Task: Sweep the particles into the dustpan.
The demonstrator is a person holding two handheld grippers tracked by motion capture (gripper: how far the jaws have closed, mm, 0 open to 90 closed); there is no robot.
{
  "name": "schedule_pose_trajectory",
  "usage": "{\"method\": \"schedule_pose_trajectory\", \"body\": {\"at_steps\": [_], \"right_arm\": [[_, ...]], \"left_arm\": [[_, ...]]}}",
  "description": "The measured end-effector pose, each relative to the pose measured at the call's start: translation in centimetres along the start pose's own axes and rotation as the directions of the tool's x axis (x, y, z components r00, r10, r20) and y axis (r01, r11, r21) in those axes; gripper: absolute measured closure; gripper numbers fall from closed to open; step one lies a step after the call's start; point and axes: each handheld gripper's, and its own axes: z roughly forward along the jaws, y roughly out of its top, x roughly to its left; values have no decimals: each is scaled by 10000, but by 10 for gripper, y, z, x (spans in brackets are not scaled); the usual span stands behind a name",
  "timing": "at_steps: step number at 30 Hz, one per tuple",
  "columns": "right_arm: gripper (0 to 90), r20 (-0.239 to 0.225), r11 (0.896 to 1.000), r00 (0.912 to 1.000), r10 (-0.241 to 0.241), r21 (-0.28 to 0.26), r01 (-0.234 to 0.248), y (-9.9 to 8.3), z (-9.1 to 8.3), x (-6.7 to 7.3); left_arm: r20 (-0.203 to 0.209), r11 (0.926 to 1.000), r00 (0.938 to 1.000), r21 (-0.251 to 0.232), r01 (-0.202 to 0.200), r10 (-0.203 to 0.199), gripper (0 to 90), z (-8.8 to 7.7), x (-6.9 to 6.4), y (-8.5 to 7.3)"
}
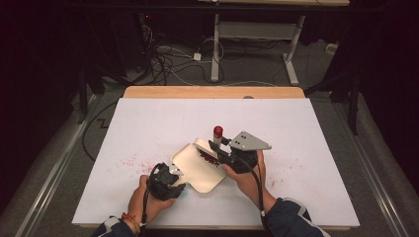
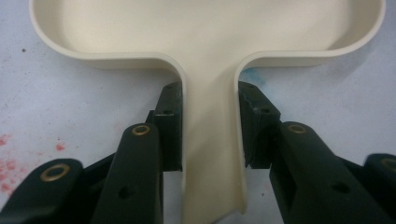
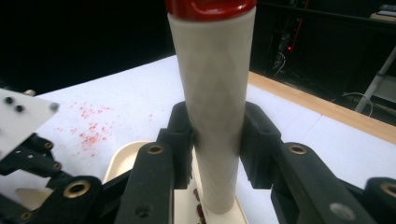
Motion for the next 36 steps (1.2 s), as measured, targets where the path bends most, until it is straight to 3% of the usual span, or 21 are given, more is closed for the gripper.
{"method": "schedule_pose_trajectory", "body": {"at_steps": [11, 17, 22, 26, 36], "right_arm": [[686, -540, 9995, 9982, -244, 178, 254, 3, -9, 17], [694, -910, 10000, 9958, 21, 42, -17, 5, -17, 19], [700, -1103, 10000, 9939, -66, -58, 60, 7, -19, 22], [703, -1046, 9996, 9943, -190, -237, 166, 8, -19, 17], [702, -941, 9953, 9955, 80, -953, -170, 15, -30, -7]], "left_arm": [[60, 10000, 9999, 9, 84, -84, 639, 1, 1, 3], [92, 10000, 10000, 48, 2, -2, 639, 1, 3, 3], [87, 9999, 9999, 26, -102, 102, 639, 0, 4, 4], [134, 9998, 9997, 58, -192, 191, 639, -1, 4, 3], [427, 9990, 9981, 36, -441, 440, 639, -3, 11, -4]]}}
